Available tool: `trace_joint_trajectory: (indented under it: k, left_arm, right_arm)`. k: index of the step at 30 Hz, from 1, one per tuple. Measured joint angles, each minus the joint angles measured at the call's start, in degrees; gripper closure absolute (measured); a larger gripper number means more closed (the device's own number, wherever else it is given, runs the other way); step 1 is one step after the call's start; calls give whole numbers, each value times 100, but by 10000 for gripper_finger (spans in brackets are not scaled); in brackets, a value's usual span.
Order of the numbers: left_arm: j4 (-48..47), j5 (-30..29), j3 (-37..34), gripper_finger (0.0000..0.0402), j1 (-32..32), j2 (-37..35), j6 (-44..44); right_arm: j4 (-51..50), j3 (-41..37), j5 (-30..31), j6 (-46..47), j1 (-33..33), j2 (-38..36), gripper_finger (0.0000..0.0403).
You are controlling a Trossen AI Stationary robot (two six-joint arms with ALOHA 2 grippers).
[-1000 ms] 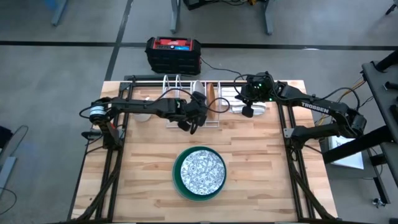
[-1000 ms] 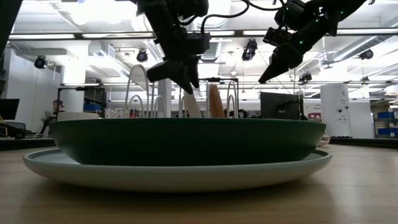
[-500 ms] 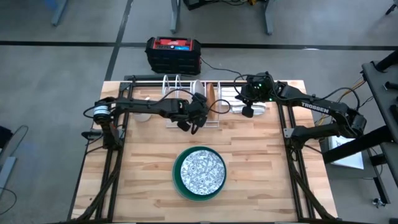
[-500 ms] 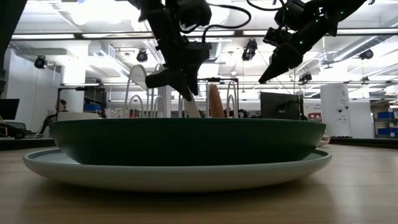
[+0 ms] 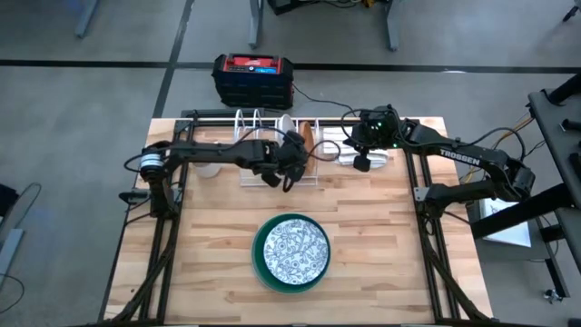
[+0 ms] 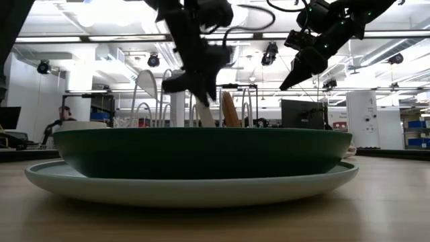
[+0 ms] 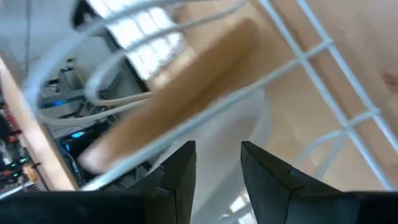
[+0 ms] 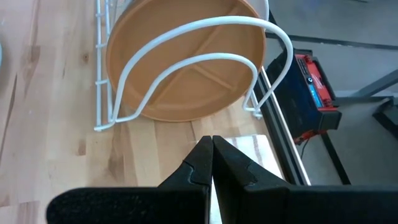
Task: Sort dishes
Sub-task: Put the white plate into the dishwasher rack
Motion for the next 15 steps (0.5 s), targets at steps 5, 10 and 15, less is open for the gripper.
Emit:
trace_joint_trajectory:
  k: [5,10,15]
  left_arm:
    - [-581,11,634,286,-4,26,-30]
    - [-1192,273,1039,286,14,26,-260]
    - [-1244,374,981,286,97,26,-273]
  right_arm:
    - [0,0,0,-22,-2,0,403]
    - [-2,-17,0,-44,-2,0,403]
    - [0,-17,0,-48,-7,0,403]
